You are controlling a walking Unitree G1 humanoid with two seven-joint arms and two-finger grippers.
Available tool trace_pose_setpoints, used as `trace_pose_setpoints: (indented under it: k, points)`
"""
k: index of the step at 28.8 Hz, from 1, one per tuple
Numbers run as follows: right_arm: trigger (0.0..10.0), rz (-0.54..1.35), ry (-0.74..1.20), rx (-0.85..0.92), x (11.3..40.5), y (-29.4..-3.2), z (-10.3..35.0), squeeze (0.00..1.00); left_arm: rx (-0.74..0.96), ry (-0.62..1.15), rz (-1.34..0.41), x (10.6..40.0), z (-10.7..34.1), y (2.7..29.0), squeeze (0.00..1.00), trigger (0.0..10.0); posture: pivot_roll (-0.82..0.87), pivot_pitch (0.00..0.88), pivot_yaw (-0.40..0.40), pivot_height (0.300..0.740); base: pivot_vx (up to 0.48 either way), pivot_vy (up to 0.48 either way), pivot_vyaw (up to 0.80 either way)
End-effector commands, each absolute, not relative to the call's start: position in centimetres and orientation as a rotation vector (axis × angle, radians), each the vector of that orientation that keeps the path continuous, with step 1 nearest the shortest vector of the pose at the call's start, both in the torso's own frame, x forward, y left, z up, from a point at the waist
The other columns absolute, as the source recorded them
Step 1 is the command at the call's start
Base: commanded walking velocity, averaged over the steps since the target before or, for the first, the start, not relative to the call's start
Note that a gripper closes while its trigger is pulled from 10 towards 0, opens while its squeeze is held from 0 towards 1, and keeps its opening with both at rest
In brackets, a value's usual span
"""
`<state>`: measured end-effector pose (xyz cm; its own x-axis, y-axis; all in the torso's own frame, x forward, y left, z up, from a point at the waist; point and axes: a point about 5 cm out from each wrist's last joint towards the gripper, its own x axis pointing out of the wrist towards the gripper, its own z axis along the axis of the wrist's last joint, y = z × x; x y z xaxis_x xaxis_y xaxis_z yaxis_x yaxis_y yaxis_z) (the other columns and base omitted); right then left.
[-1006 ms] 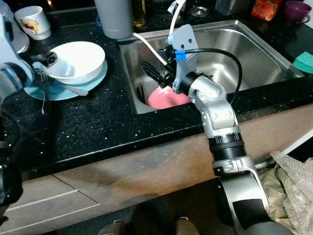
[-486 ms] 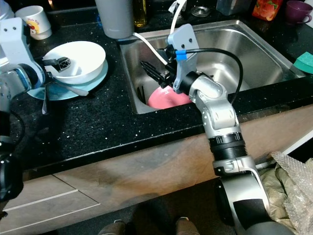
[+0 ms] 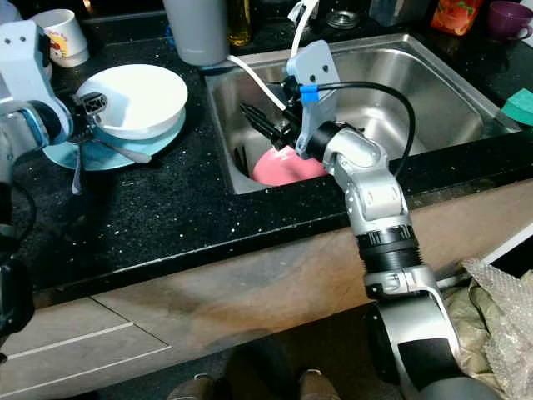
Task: Kitchen organization
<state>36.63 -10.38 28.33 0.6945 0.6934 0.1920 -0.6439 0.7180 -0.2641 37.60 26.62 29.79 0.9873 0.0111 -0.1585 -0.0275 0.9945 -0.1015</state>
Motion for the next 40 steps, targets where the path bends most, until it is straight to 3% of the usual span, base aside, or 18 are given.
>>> trace_pose_setpoints:
  k: [1,19,26,38,39,40]
  points:
    - [10.0,0.766,-0.291,-0.195,36.4,-10.2,28.3,0.0,-0.093,0.157,0.033,37.4,30.0,27.3,0.0,0.0,0.06,0.162,0.025,0.74,0.0,0.0,0.0]
    - [10.0,0.748,-0.31,-0.182,36.3,-10.3,28.6,0.0,-0.079,-0.036,-0.028,37.1,31.8,26.5,0.0,0.0,0.05,0.153,0.023,0.74,0.0,0.0,0.0]
    - [10.0,0.722,-0.33,-0.098,36.2,-10.3,29.2,0.0,-0.059,-0.208,-0.102,36.3,33.2,24.9,0.0,0.0,0.05,0.16,0.022,0.74,0.0,0.0,0.0]
    - [10.0,0.655,-0.273,0.043,36.3,-10.3,29.1,0.02,0.013,-0.352,-0.235,34.7,33.0,22.4,0.0,0.0,0.05,0.165,0.023,0.74,0.0,0.0,0.0]
    - [10.0,0.65,-0.269,0.052,36.4,-10.2,29.1,0.79,0.009,-0.365,-0.245,34.4,32.8,22.2,0.0,0.0,0.05,0.167,0.025,0.74,0.0,0.0,0.0]
    - [10.0,0.648,-0.263,0.068,36.3,-10.1,29.0,1.0,0.004,-0.383,-0.259,34.1,32.7,21.8,0.0,0.0,0.05,0.166,0.025,0.74,0.0,0.0,0.0]
